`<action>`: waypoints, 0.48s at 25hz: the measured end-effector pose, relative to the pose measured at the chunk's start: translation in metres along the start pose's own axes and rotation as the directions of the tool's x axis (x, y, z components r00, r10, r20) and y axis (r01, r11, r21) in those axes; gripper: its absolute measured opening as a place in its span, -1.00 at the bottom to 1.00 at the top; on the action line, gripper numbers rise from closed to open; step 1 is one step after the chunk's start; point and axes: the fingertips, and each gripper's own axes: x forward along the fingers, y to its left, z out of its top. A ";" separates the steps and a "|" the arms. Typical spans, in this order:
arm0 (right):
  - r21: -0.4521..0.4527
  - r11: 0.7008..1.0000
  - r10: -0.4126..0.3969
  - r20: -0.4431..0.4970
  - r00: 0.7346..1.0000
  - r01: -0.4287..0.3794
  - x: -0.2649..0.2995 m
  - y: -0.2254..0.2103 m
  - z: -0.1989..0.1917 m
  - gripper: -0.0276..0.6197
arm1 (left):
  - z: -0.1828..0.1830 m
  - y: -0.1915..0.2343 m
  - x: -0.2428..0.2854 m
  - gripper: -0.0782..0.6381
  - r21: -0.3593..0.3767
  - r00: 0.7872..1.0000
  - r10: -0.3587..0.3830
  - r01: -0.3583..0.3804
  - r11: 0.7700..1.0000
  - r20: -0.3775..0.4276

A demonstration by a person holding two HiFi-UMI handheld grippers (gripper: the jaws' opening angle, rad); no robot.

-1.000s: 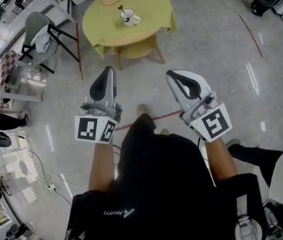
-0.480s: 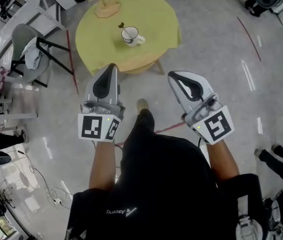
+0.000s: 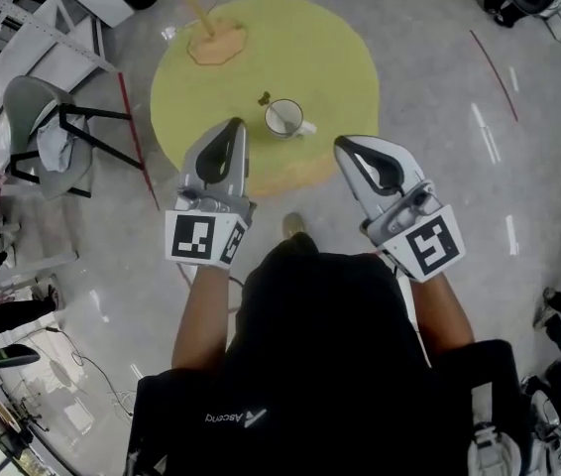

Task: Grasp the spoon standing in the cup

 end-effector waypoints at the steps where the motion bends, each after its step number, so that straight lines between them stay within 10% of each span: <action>1: 0.001 1.000 -0.006 -0.005 1.000 0.006 0.009 -0.005 -0.002 -0.91 | -0.005 0.006 0.008 -0.74 -0.005 1.000 -0.015 0.015 1.000 -0.011; 12: 0.023 1.000 -0.005 -0.045 0.999 0.006 0.055 -0.049 -0.025 -0.91 | -0.089 0.031 0.080 -0.30 -0.093 0.972 -0.142 0.127 0.988 -0.189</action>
